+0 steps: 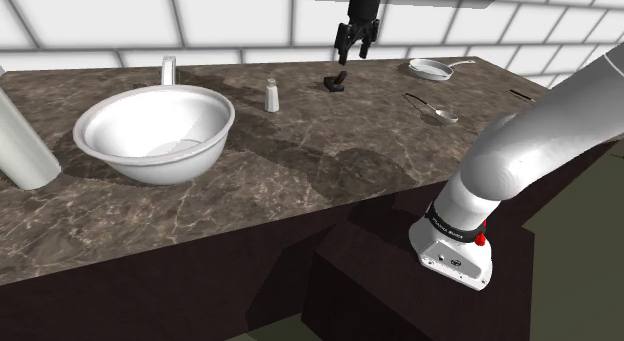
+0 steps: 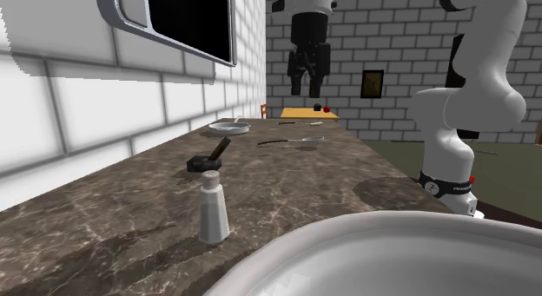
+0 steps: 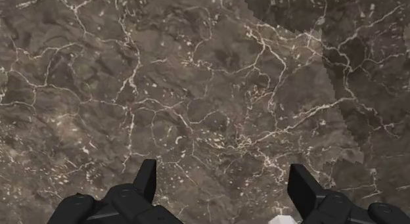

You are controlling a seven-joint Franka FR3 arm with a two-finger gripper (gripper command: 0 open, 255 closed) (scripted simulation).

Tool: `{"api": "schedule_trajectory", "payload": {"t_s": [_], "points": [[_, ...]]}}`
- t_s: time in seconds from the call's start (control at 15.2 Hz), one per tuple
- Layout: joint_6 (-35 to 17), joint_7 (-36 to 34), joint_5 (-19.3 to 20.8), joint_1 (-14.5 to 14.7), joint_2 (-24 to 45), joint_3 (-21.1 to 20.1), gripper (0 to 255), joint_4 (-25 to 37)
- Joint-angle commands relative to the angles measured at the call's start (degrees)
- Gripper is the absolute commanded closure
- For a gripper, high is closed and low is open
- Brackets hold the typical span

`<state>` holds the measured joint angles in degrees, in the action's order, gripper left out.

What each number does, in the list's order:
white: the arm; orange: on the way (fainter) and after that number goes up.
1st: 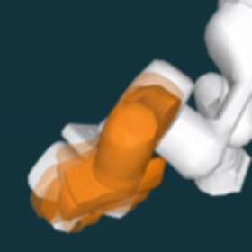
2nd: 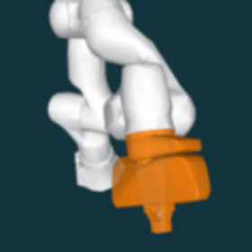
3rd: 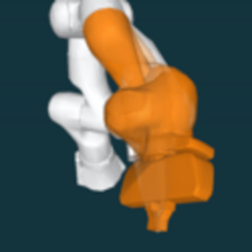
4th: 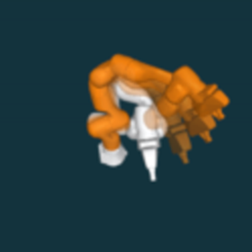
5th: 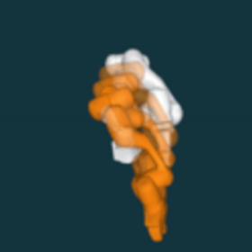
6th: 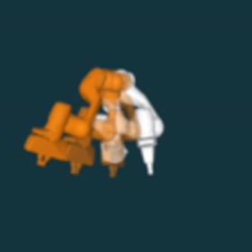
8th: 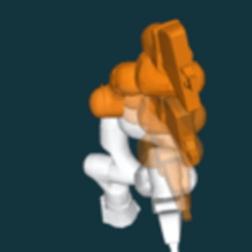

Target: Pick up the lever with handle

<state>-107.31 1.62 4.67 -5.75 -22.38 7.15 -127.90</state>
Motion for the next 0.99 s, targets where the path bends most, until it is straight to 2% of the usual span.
{"api": "schedule_trajectory", "payload": {"t_s": [0.0,0.46,0.92], "points": [[-2.3,0.0,0.1,-0.7,3.8,1.0,0,1.8],[-8.5,0.6,-1.0,-2.9,16.9,4.4,0,9.5],[-12.0,1.7,-4.1,-5.7,30.4,7.1,0,20.2]]}}
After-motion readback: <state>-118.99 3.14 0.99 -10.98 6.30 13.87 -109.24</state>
